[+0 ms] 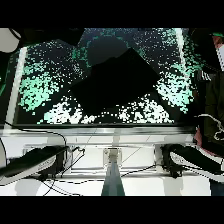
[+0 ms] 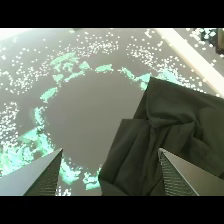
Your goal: Fold the clothes and pants, and hang the long-sleeved shirts on hangers.
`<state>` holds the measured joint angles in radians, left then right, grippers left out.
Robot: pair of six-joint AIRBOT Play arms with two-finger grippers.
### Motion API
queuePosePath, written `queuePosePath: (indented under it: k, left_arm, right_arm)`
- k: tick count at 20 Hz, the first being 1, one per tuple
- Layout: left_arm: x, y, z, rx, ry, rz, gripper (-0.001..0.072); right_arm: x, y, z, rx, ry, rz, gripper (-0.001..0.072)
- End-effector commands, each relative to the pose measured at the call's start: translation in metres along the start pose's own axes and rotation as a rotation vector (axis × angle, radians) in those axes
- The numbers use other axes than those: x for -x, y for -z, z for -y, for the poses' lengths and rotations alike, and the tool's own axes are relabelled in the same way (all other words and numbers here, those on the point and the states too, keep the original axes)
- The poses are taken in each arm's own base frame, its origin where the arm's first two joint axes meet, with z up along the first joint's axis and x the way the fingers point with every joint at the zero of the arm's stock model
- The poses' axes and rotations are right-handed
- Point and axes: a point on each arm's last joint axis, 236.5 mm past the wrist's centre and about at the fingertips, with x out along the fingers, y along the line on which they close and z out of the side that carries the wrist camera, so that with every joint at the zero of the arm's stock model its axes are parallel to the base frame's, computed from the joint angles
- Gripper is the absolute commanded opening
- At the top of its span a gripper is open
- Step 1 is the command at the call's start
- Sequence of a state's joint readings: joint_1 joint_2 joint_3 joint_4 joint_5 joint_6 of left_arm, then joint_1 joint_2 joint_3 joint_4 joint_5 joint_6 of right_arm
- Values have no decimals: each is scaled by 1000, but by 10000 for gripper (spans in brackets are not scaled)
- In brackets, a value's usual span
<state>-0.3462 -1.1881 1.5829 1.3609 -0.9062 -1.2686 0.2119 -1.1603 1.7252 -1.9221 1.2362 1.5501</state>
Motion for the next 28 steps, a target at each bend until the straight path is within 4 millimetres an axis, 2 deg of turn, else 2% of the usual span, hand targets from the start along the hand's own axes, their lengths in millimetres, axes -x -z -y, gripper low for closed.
queuePosePath:
  k: [1, 13, 16, 19, 21, 22, 24, 26, 28]
  left_arm:
    - [0, 0, 0, 0, -1, 1, 700]
    - [0, 0, 0, 0, -1, 1, 701]
    - [0, 0, 0, 0, -1, 1, 701]
    - [0, 0, 0, 0, -1, 1, 700]
    - [0, 0, 0, 0, -1, 1, 701]
    - [0, -1, 0, 7, 2, 2, 700]
    - [-1, -2, 7, 34, 29, 8, 700]
    - [-1, -1, 5, 25, 20, 4, 701]
    - [-1, 3, -8, -6, -27, -10, 700]
  right_arm:
    - [0, 0, 0, 0, -1, 1, 18]
    - [1, 0, 0, 0, -1, 1, 18]
    - [1, -4, -12, -34, -52, 16, 18]
    - [4, -3, -61, -122, -254, -7, 18]
    - [7, 17, -111, -116, -447, -104, 18]
    - [10, 35, -139, -27, -547, -159, 19]
    - [26, 84, -205, 216, -769, -264, 18]
    - [29, 128, -254, 333, -862, -334, 18]
    - [26, 167, -299, 408, -913, -366, 19]
